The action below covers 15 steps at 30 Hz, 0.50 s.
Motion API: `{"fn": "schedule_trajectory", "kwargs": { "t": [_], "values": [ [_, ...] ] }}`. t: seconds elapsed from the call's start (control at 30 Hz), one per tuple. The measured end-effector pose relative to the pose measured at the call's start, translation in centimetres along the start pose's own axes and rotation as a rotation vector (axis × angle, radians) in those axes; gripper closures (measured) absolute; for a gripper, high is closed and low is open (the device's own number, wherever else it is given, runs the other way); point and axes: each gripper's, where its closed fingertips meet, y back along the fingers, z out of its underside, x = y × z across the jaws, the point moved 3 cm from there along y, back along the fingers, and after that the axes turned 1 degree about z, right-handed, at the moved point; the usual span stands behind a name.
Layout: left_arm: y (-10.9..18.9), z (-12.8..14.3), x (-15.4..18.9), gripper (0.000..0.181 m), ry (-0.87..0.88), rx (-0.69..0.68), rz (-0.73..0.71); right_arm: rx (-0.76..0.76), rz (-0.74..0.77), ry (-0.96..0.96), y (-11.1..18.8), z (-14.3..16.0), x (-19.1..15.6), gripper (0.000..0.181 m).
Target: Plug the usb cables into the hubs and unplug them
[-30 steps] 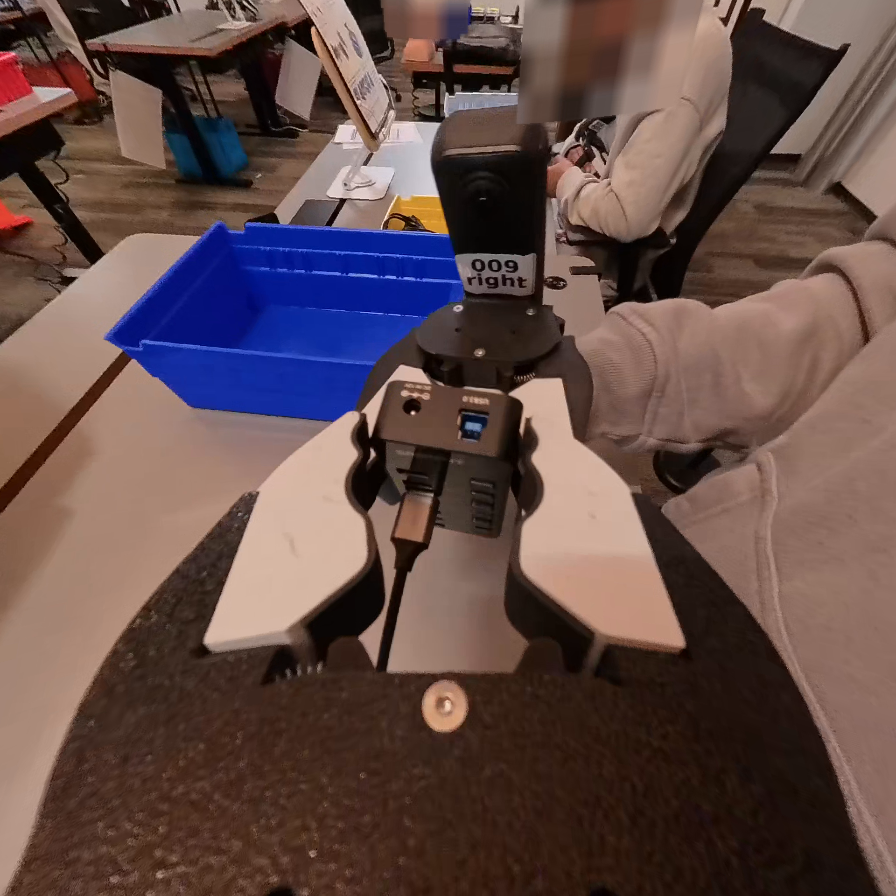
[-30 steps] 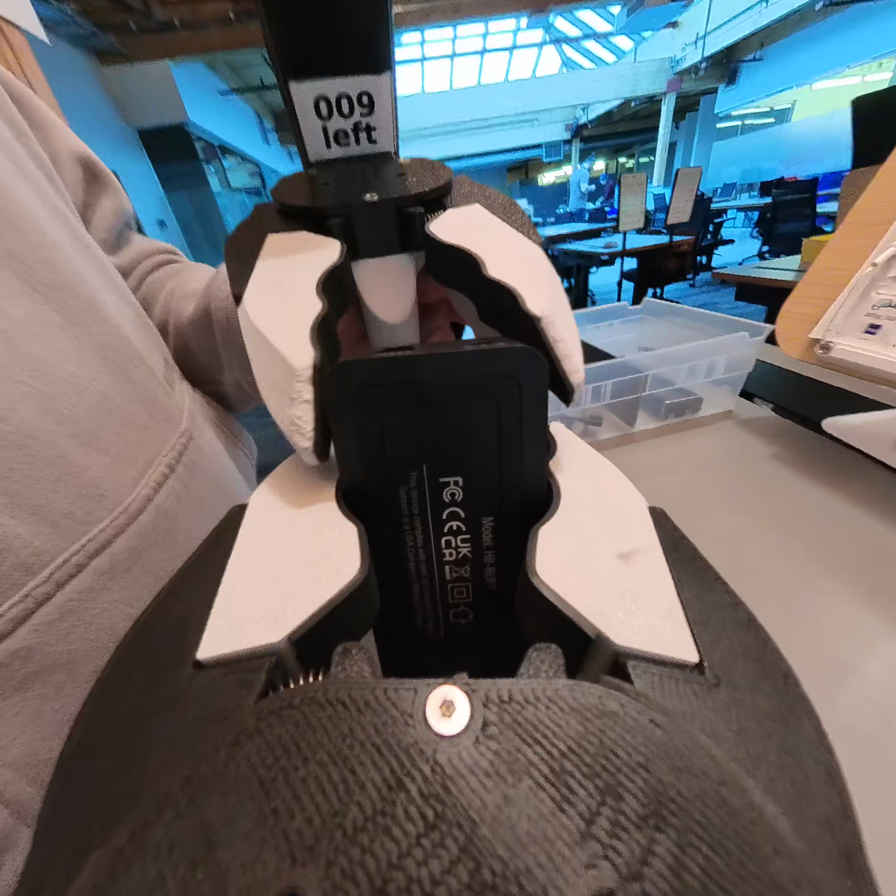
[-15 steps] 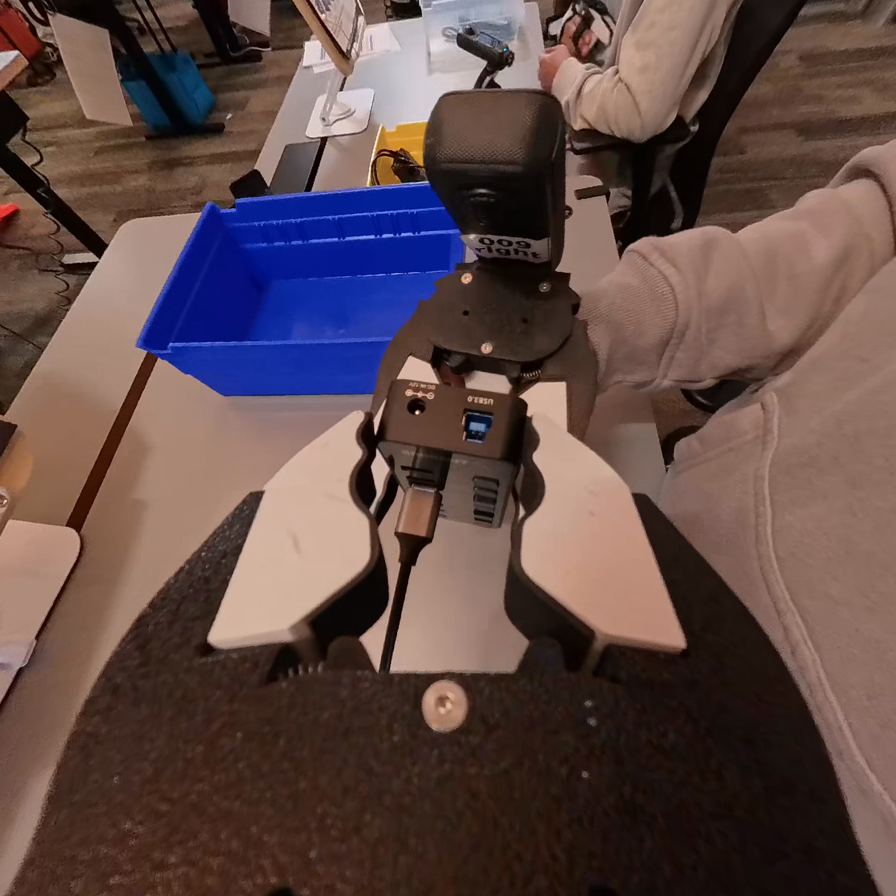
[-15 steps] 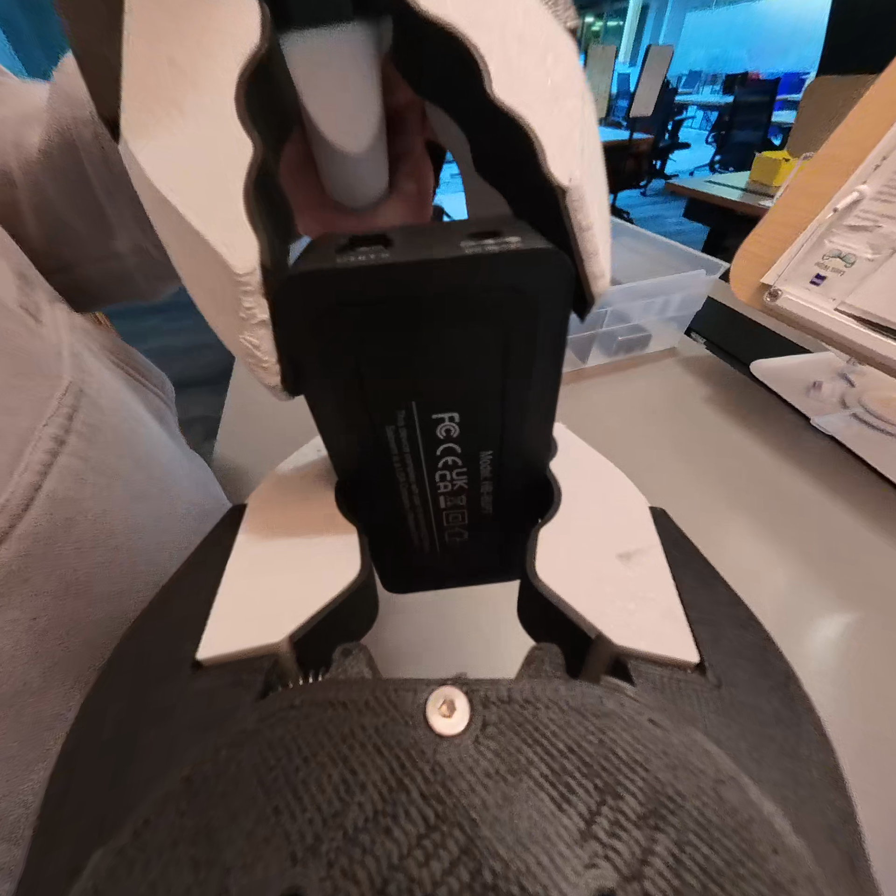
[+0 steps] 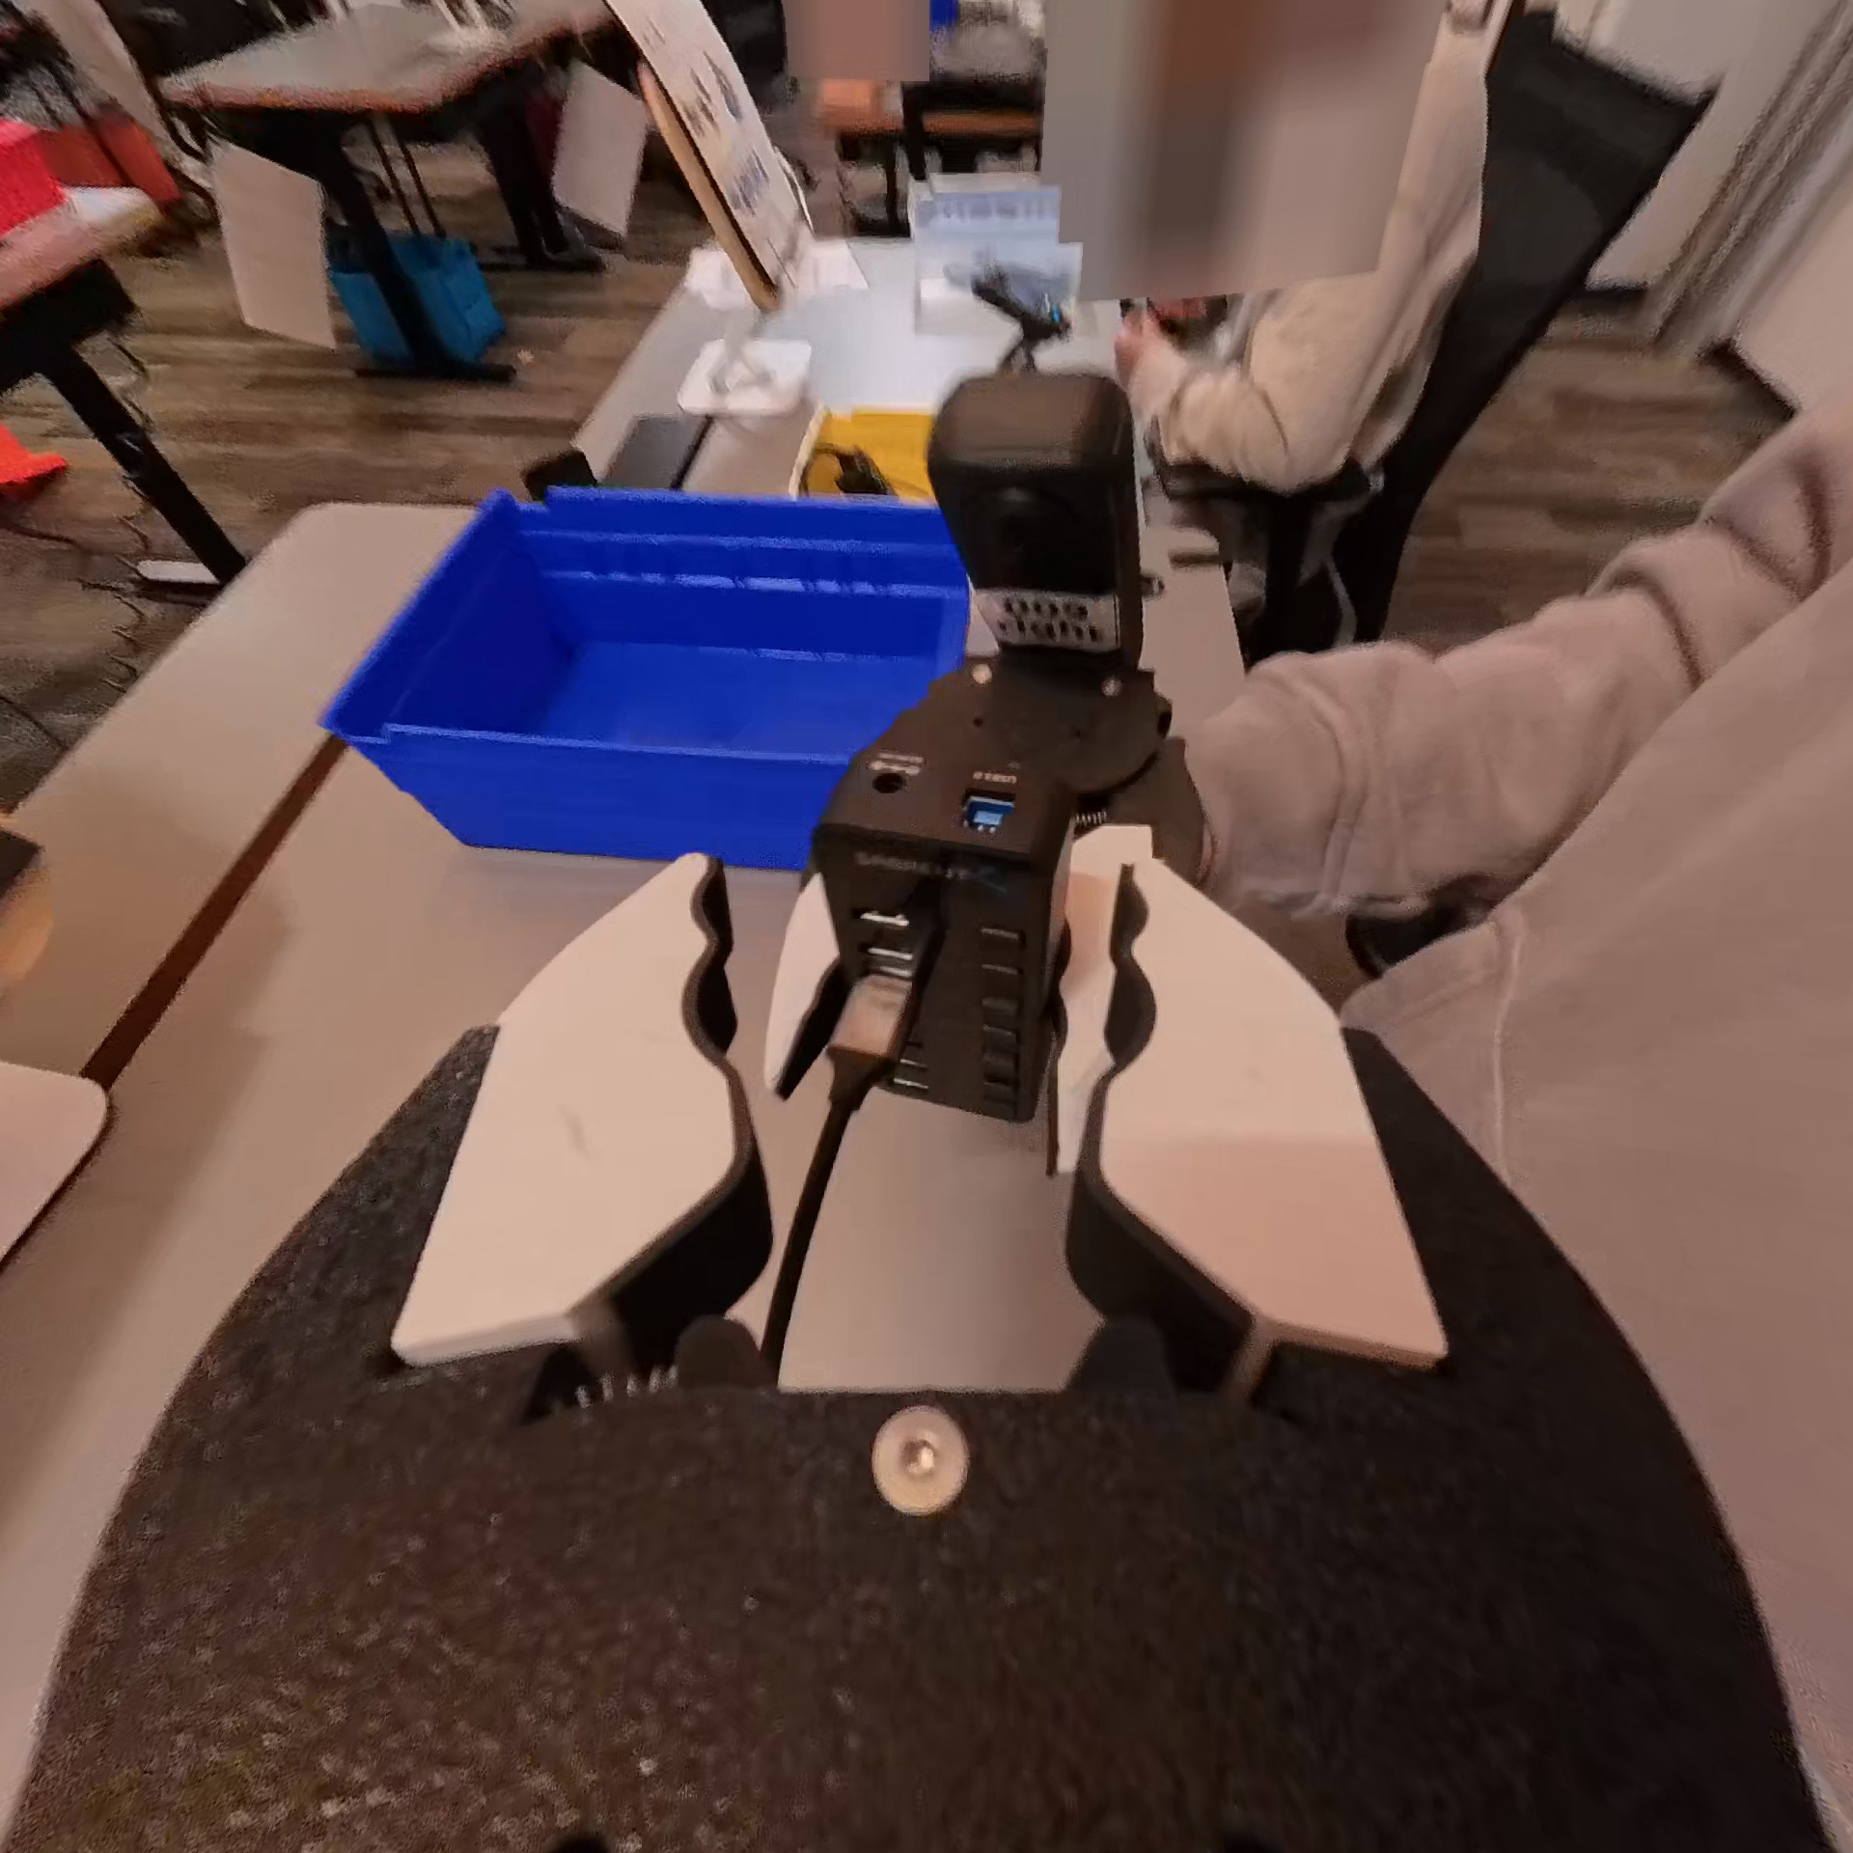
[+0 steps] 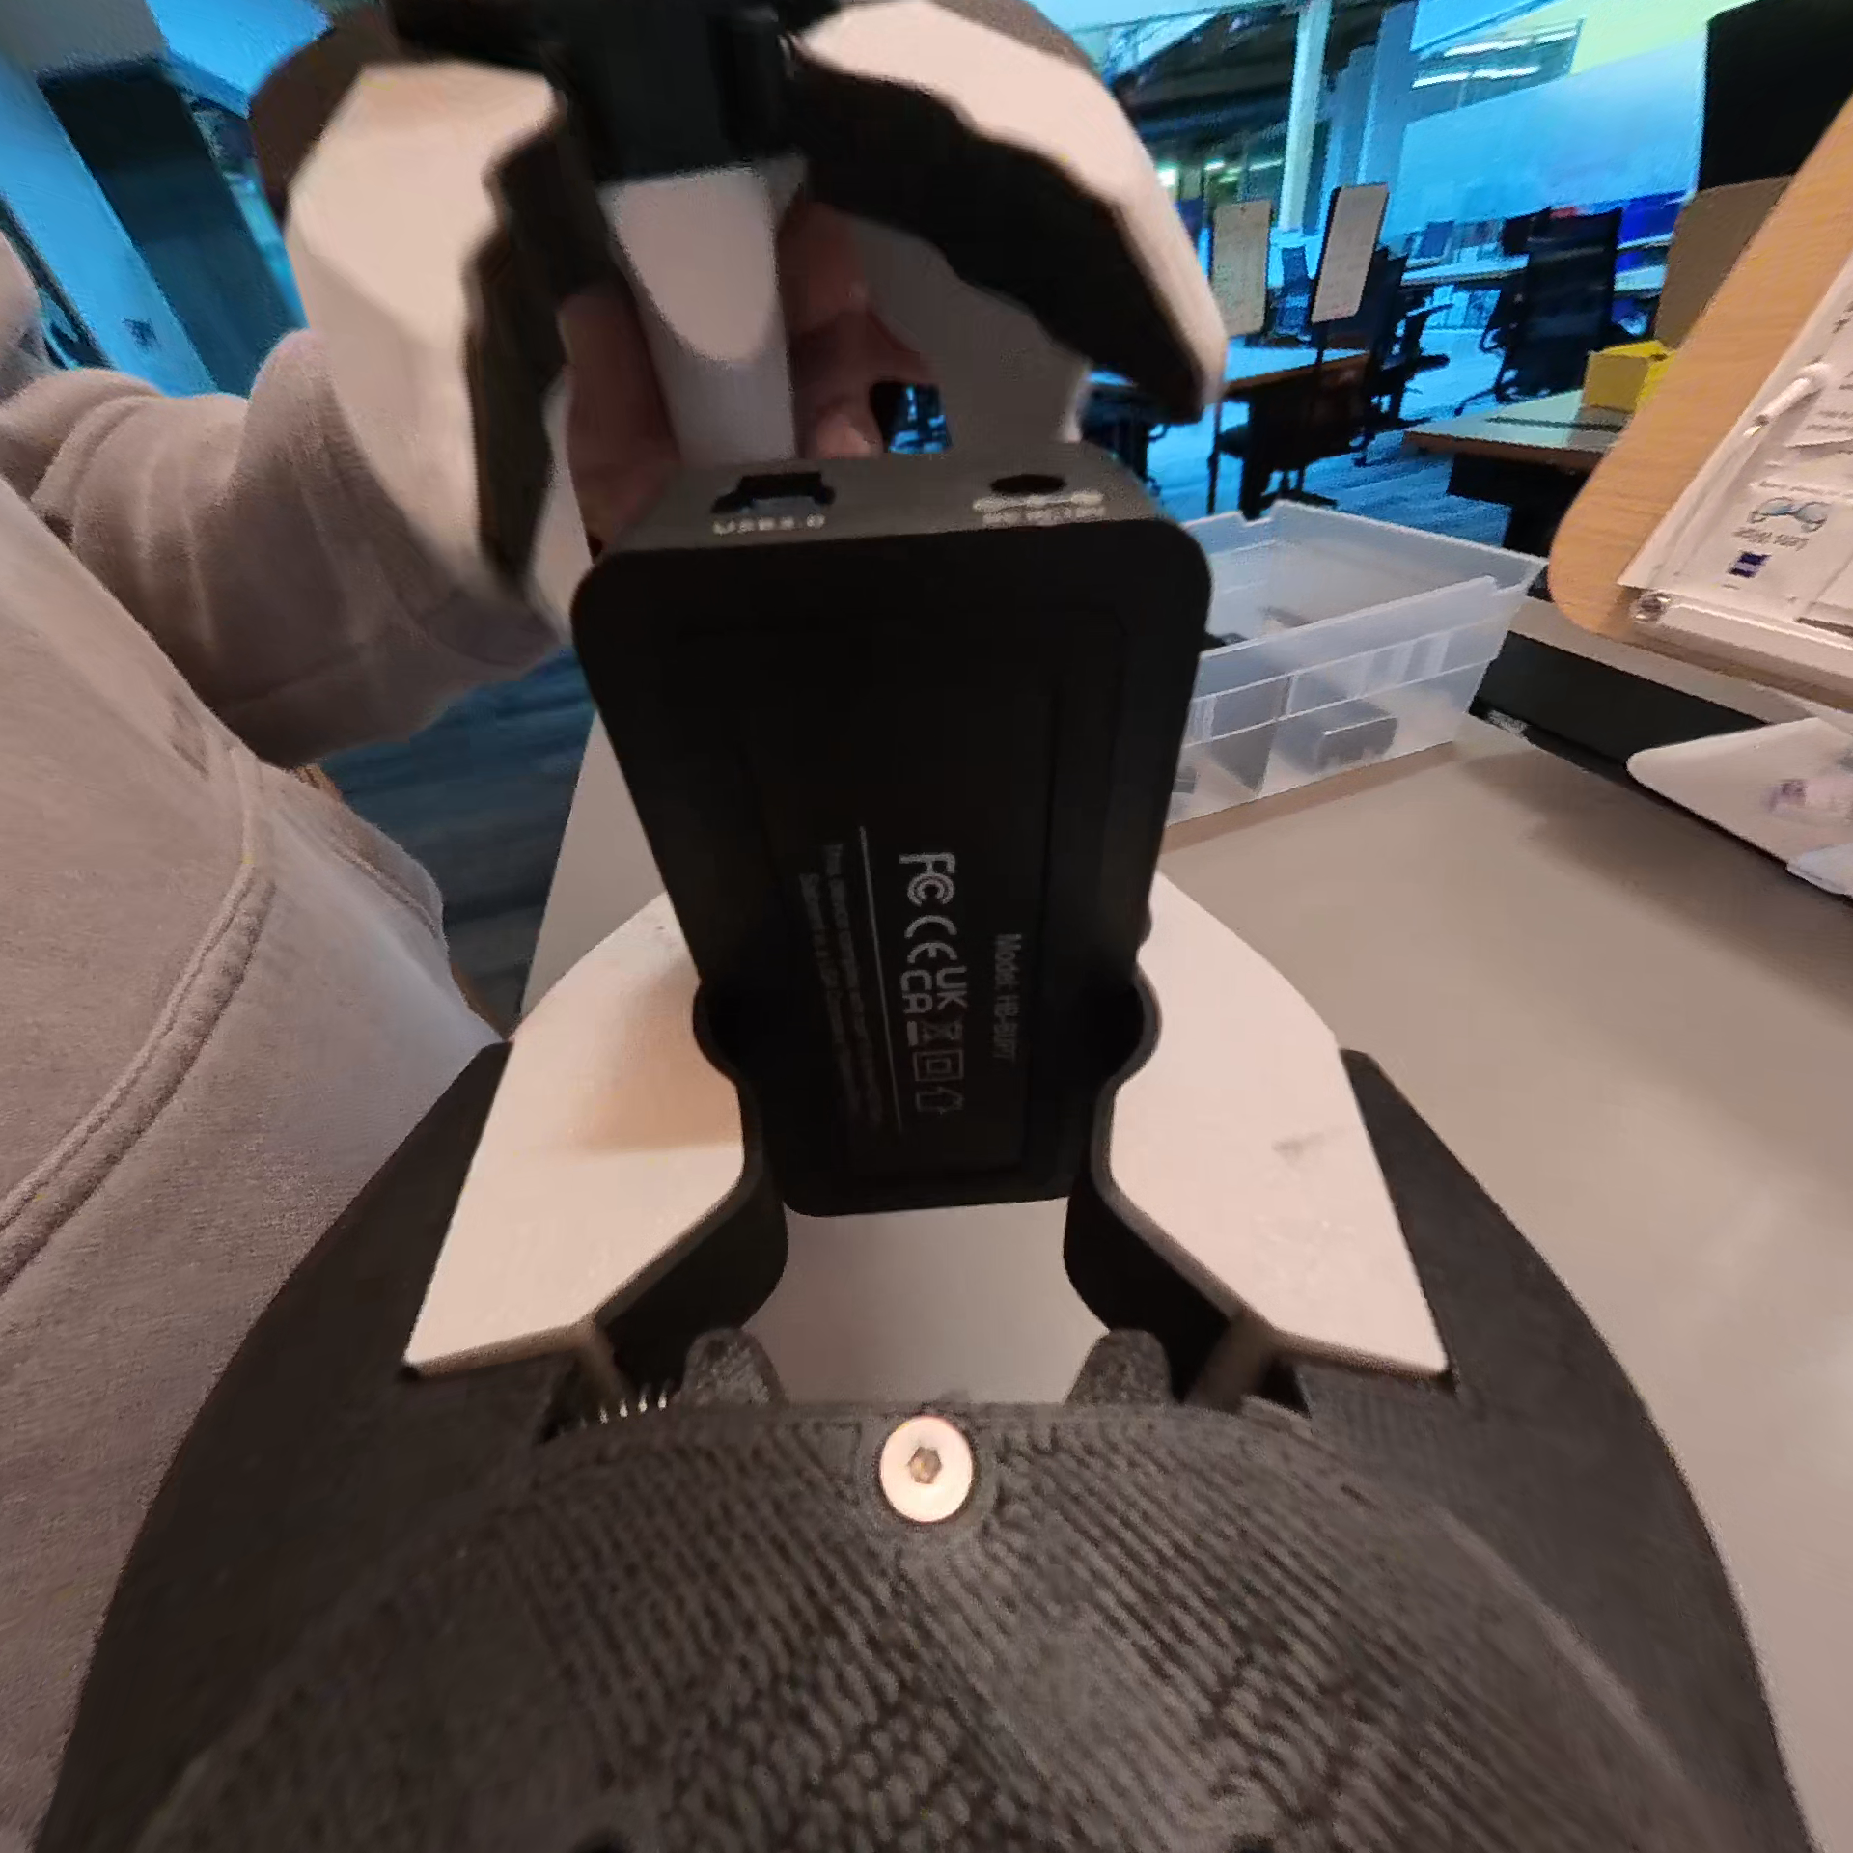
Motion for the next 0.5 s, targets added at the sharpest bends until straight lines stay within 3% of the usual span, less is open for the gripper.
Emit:
{"fn": "schedule_trajectory", "kwargs": {
  "t": [0.07,0.13,0.27,0.33,0.5],
  "values": [
    [3.0,-0.7,-1.4,0.113,0.041,0.073,-0.041,0.008,0.01,-0.013,0.6,-0.1,0.5,0.109],
    [6.9,0.5,-4.5,0.119,0.102,0.056,-0.163,0.033,0.014,-0.028,1.4,-0.4,0.7,0.11],
    [14.4,10.9,-11.1,0.135,0.231,-0.383,-0.437,0.037,0.051,-0.007,3.0,-0.6,1.3,0.11],
    [16.6,16.1,-12.3,0.139,0.306,-0.562,-0.447,0.066,0.064,-0.019,3.5,-0.9,1.6,0.11],
    [17.2,24.0,-14.3,0.149,0.586,-0.72,-0.389,0.102,0.048,-0.037,3.4,-1.2,1.6,0.11]
  ]
}}
